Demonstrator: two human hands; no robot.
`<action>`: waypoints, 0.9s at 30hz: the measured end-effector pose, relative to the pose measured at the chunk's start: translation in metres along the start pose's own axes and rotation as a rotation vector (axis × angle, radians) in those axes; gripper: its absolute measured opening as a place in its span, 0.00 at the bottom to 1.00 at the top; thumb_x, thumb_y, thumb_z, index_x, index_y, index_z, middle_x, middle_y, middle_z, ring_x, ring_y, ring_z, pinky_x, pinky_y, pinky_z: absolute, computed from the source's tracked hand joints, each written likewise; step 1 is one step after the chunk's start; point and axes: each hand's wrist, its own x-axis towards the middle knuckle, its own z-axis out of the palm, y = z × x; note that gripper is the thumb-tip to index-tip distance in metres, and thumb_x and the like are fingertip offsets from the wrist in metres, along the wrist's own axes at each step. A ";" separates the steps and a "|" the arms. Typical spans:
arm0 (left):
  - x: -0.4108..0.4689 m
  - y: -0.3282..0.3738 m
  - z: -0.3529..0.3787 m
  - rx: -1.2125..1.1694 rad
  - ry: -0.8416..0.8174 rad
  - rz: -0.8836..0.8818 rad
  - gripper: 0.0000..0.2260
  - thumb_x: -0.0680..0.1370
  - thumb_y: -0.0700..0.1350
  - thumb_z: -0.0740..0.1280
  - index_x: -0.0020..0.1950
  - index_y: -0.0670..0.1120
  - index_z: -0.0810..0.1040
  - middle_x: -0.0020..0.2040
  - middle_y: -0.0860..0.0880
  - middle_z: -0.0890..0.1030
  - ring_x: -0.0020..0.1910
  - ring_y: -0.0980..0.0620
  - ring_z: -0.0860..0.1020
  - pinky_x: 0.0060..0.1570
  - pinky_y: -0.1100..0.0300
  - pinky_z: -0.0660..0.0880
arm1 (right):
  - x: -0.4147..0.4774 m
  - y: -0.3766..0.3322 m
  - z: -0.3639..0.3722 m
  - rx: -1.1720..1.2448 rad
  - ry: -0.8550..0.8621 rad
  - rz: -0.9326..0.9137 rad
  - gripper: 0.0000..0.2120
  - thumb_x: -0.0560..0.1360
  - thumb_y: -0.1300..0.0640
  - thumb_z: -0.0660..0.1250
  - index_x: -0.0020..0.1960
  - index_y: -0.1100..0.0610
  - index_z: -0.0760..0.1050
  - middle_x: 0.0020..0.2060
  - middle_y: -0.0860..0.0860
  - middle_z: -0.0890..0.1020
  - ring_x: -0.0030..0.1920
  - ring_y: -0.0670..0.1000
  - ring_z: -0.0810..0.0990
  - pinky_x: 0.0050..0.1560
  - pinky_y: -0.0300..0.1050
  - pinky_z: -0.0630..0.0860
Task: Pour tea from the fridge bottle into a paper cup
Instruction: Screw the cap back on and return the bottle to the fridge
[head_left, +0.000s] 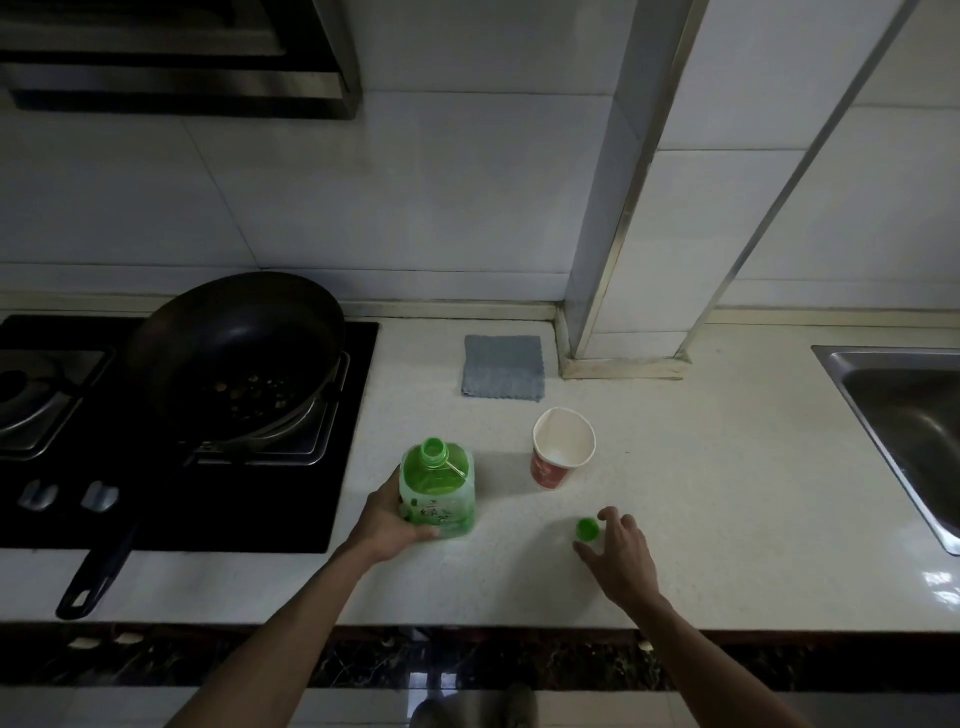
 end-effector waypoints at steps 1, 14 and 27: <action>0.000 0.001 0.000 0.000 0.001 0.000 0.34 0.61 0.32 0.80 0.62 0.52 0.72 0.50 0.55 0.81 0.51 0.55 0.80 0.44 0.68 0.76 | 0.000 0.000 0.000 0.002 0.000 0.001 0.27 0.74 0.48 0.72 0.67 0.56 0.66 0.60 0.55 0.74 0.58 0.55 0.74 0.49 0.44 0.76; -0.001 0.002 0.001 0.004 0.005 -0.007 0.32 0.62 0.32 0.79 0.60 0.53 0.72 0.50 0.56 0.81 0.50 0.56 0.79 0.43 0.68 0.75 | -0.001 0.001 0.001 0.000 0.001 -0.006 0.25 0.74 0.48 0.71 0.66 0.56 0.67 0.59 0.54 0.73 0.56 0.52 0.73 0.47 0.40 0.72; 0.000 -0.001 0.002 0.016 0.013 -0.003 0.32 0.62 0.32 0.79 0.59 0.53 0.72 0.49 0.55 0.81 0.50 0.57 0.80 0.44 0.69 0.75 | -0.004 0.005 0.007 0.029 0.051 -0.037 0.20 0.74 0.49 0.71 0.62 0.56 0.70 0.55 0.54 0.74 0.51 0.49 0.70 0.47 0.39 0.70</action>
